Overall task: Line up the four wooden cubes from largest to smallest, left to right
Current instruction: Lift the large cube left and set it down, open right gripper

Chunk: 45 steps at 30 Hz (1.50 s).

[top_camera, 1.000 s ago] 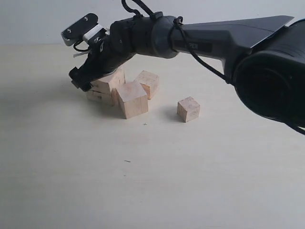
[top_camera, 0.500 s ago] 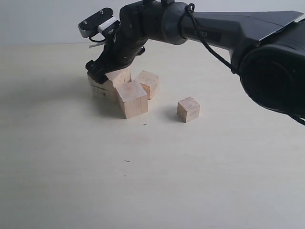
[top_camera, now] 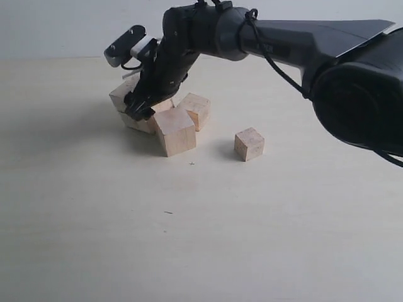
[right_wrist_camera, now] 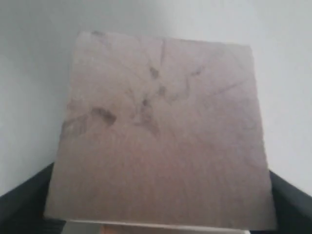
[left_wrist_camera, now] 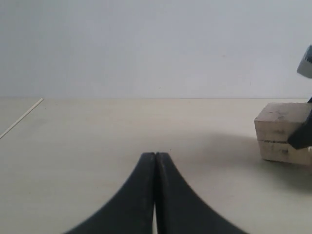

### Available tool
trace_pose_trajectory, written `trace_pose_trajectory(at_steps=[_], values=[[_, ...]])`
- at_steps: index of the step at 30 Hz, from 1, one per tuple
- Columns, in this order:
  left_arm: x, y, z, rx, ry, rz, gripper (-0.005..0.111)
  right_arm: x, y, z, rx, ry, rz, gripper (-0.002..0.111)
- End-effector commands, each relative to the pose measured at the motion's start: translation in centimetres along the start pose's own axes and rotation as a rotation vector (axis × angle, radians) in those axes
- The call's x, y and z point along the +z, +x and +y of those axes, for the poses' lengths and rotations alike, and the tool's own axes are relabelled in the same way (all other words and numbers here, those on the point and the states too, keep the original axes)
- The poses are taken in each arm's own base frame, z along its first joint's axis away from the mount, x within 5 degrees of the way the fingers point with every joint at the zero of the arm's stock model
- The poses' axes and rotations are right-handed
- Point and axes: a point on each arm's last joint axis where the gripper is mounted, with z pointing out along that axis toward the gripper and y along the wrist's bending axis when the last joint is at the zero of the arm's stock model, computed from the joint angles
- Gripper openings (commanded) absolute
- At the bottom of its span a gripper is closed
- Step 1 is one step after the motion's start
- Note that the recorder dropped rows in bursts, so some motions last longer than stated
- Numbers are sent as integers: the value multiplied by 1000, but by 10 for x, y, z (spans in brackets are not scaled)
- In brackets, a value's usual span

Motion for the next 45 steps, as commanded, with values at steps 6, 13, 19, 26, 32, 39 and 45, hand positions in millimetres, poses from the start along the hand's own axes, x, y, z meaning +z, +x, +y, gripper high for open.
trace_pose_trajectory(at_steps=[6,13,19,26,32,39,45], values=[[-1,-1,0,2,-4,-10,0,-132,-61,-1,-4,18,-285,1],[-1,-1,0,2,-4,-10,0,-156,-57,28,-244,-266,-252,1],[-1,-1,0,2,-4,-10,0,-115,-37,44,-325,-428,-137,1],[-1,-1,0,2,-4,-10,0,-50,-23,83,-444,-478,-47,1],[-1,-1,0,2,-4,-10,0,-14,-9,110,-551,-414,94,1],[-1,-1,0,2,-4,-10,0,-3,-5,111,-458,-385,121,1],[-1,-1,0,2,-4,-10,0,-1,-3,112,-459,-393,133,1]])
